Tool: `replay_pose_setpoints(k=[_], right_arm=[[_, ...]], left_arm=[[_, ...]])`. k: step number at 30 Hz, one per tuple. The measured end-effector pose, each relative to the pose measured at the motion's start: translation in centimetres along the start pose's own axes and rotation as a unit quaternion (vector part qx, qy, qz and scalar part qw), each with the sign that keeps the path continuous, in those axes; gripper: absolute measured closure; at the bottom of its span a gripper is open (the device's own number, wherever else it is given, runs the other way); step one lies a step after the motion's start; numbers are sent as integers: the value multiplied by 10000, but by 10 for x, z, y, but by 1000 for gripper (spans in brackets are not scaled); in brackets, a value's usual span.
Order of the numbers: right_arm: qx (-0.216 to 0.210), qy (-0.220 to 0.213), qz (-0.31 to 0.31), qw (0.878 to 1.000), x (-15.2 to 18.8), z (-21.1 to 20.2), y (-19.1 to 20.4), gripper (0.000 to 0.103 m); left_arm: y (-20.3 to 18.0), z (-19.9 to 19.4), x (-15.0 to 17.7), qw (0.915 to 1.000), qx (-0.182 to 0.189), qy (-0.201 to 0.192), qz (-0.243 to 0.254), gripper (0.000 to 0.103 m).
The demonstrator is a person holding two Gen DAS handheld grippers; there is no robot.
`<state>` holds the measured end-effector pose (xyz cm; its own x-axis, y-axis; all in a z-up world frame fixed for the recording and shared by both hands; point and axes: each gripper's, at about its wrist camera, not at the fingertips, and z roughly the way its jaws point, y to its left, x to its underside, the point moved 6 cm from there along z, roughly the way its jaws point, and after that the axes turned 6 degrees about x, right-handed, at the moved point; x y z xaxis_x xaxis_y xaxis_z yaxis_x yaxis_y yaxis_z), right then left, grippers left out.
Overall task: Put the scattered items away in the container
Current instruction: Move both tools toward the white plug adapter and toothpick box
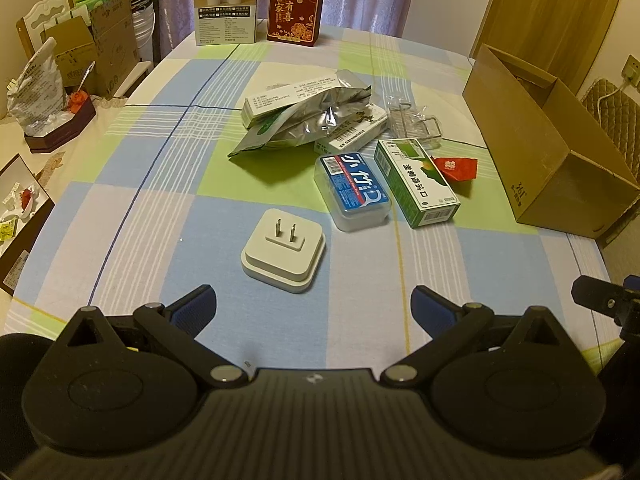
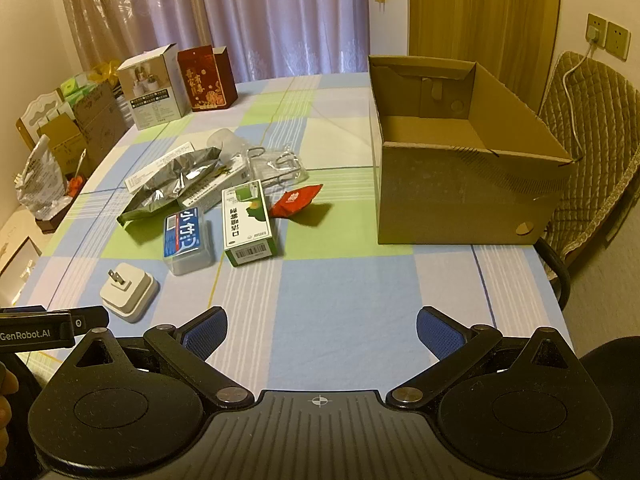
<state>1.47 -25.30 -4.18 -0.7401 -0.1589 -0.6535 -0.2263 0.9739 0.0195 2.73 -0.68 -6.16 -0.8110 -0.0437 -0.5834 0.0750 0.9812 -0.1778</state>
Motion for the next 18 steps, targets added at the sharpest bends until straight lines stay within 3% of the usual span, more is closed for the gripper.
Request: replay_pose_setpoints(k=[18], right_arm=[[-14,33,-9,10000,1,1,1,0]], left_arm=[[0,0,2,10000,27,33,-71,1]])
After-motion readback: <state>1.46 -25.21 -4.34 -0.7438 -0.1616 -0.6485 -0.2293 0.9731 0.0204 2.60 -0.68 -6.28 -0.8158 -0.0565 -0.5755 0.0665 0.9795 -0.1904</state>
